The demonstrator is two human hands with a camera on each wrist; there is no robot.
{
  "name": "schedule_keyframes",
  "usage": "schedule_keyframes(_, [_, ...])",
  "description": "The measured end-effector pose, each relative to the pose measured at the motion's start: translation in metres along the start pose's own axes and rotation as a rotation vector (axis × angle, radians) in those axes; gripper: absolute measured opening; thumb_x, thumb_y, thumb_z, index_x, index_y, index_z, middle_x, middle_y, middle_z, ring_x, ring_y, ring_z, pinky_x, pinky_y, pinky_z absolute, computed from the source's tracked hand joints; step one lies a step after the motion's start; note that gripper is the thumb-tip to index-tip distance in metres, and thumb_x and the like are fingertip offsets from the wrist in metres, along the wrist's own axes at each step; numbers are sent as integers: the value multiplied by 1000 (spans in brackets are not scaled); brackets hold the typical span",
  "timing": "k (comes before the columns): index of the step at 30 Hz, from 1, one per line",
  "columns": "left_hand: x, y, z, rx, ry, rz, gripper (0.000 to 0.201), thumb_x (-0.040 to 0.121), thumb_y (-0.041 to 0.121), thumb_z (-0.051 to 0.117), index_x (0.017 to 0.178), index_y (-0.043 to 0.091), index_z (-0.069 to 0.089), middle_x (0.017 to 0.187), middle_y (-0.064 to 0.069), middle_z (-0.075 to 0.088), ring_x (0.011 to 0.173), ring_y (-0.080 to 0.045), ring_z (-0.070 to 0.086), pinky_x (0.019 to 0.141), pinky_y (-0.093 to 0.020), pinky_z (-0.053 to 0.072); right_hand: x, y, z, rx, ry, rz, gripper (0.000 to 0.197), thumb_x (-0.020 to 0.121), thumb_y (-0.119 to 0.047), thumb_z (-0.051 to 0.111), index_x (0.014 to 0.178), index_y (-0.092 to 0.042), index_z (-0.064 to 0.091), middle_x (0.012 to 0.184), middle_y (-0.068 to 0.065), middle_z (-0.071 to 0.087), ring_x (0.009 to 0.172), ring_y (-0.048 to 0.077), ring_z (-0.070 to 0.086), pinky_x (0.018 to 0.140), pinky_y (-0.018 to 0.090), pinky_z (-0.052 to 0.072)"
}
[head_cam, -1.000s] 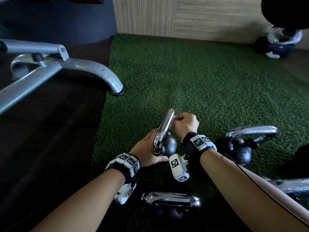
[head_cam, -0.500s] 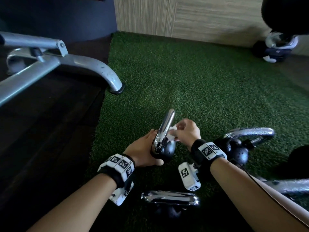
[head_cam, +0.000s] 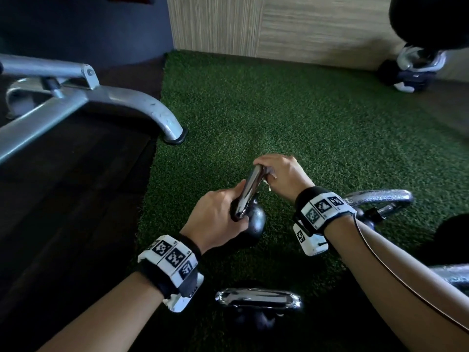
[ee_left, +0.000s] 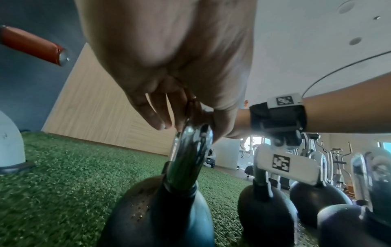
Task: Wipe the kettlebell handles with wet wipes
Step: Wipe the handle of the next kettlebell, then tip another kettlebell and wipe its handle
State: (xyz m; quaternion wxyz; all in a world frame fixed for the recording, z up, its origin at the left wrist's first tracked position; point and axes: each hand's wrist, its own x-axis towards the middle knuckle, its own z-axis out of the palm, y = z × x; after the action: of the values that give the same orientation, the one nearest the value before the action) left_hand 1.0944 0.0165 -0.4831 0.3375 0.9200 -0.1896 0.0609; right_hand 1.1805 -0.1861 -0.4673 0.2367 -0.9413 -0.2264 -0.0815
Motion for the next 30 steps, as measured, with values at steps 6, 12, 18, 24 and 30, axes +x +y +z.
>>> schedule_keyframes(6, [31, -21, -38, 169, -292, 41, 84, 80, 23, 79, 153, 39, 42, 142, 6, 63, 120, -11, 66, 106, -36, 52, -18, 13, -14, -79, -84, 112, 37, 92, 4, 67, 128, -4, 69, 128, 11, 69, 125, 25, 60, 87, -10, 20])
schedule_keyframes(12, [63, -22, -55, 378, -443, 22, 87, 86, 34, 79, 145, 69, 26, 140, 8, 64, 116, -13, 65, 105, -34, 51, -39, 18, -26, -128, -181, 204, 29, 93, -7, 69, 120, -18, 70, 113, -4, 58, 106, 12, 53, 65, -2, 33])
schedule_keyframes(18, [61, 2, -58, 582, -467, 49, 81, 90, 36, 76, 156, 47, 30, 154, -1, 51, 134, -20, 55, 110, -37, 46, -56, 12, -51, -28, -149, 199, 29, 92, -7, 70, 118, -19, 76, 110, -1, 73, 91, 14, 66, 69, 13, 47])
schedule_keyframes(24, [58, 70, -56, 638, -551, 114, 70, 92, 42, 67, 153, 44, 35, 158, 19, 40, 146, -13, 42, 114, -45, 44, -100, 44, -145, 123, 109, 396, 18, 79, -19, 86, 94, -26, 81, 83, -8, 70, 74, 5, 60, 64, 7, 38])
schedule_keyframes(30, [72, 159, -57, 617, -674, 34, 51, 90, 40, 71, 140, 38, 60, 132, 12, 68, 116, -6, 65, 101, -31, 53, -174, 66, -191, 203, 215, 536, 24, 79, -16, 81, 101, -26, 83, 95, -5, 75, 84, 9, 66, 69, 14, 44])
